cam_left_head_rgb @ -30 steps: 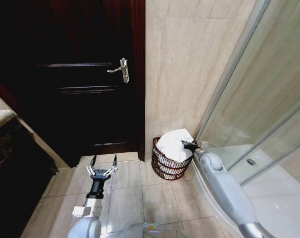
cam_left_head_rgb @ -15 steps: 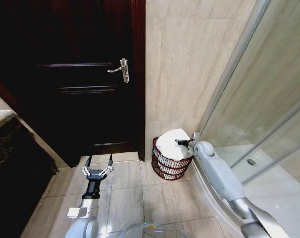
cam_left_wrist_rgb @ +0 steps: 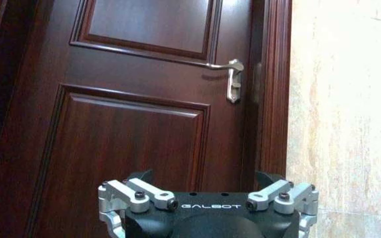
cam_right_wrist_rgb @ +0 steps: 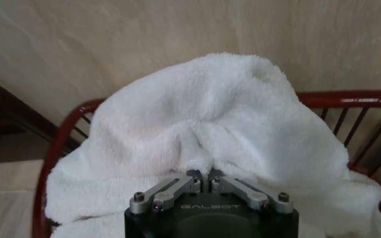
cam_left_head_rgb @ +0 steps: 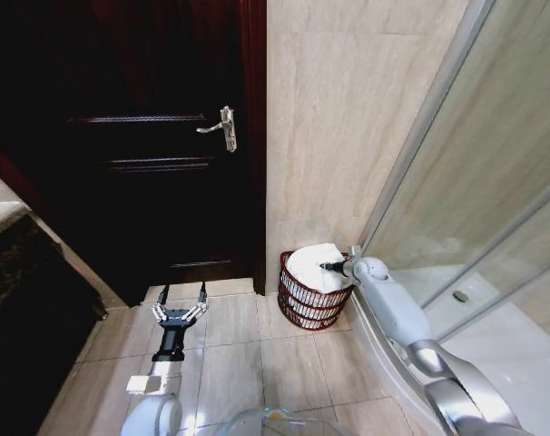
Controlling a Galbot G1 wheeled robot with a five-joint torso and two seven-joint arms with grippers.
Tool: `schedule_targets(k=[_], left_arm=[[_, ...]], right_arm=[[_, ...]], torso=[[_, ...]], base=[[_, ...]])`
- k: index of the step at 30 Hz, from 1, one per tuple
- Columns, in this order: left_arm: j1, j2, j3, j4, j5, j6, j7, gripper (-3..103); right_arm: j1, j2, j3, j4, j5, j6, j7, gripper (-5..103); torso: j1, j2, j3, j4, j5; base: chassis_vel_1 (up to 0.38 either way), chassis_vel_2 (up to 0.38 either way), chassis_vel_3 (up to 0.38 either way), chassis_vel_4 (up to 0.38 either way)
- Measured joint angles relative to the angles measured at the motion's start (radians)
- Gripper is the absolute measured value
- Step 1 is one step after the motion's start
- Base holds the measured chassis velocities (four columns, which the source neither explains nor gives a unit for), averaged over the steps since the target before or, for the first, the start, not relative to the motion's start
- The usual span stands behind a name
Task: Discard the used towel into the hamper.
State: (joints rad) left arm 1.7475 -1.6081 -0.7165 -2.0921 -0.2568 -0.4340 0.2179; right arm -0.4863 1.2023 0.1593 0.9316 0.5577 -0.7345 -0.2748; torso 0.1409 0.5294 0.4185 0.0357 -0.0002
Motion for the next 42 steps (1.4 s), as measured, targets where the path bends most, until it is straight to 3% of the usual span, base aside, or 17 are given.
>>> schedule_targets(k=[16,22,31,34,38,39,40,42], left_arm=[[-0.015,0.000,-0.011,0.000,-0.004,0.001,0.000,100],[-0.009,0.000,-0.011,-0.021,-0.009,-0.001,0.000,100],[-0.011,0.000,0.002,-0.027,0.007,-0.003,0.002,100],[-0.016,0.000,0.011,-0.035,0.020,0.002,0.000,100],[-0.021,0.000,0.015,-0.039,0.028,0.004,-0.002,100],[-0.022,0.000,0.016,-0.039,0.030,0.004,-0.003,100],[-0.022,0.000,0.016,-0.039,0.030,0.004,-0.003,100],[-0.024,0.000,0.018,-0.039,0.033,0.005,-0.003,100]], right_arm=[[0.062,0.137,0.042,-0.226,-0.206,0.036,-0.033,3],[0.063,0.167,0.071,-0.278,-0.232,0.066,-0.025,3],[0.044,0.158,0.076,-0.264,-0.235,0.071,-0.024,3],[0.021,0.132,0.071,-0.206,-0.213,0.114,-0.004,18],[-0.018,0.105,0.069,-0.103,-0.154,0.130,0.058,23],[-0.049,0.086,0.069,-0.033,-0.133,0.140,0.090,34],[-0.049,0.086,0.069,-0.033,-0.133,0.140,0.090,34],[-0.095,0.058,0.071,0.079,-0.118,0.161,0.134,45]], torso=[[0.000,0.000,0.000,0.0002,0.0001],[0.000,0.000,0.000,0.0003,0.0001],[0.000,0.000,0.000,0.0005,0.0004],[0.000,0.000,0.000,0.0001,0.0006],[0.000,0.000,0.000,0.0000,0.0006],[0.000,0.000,0.000,-0.0004,0.0005],[0.000,0.000,0.000,-0.0004,0.0005],[0.000,0.000,0.000,-0.0004,0.0005]], base=[[0.000,0.000,0.000,0.000],[0.000,0.000,0.000,0.000],[0.000,0.000,0.000,0.000],[0.000,0.000,0.000,0.000],[0.000,0.000,0.000,0.000],[0.000,0.000,0.000,0.000],[0.000,0.000,0.000,0.000],[0.000,0.000,0.000,0.000]])
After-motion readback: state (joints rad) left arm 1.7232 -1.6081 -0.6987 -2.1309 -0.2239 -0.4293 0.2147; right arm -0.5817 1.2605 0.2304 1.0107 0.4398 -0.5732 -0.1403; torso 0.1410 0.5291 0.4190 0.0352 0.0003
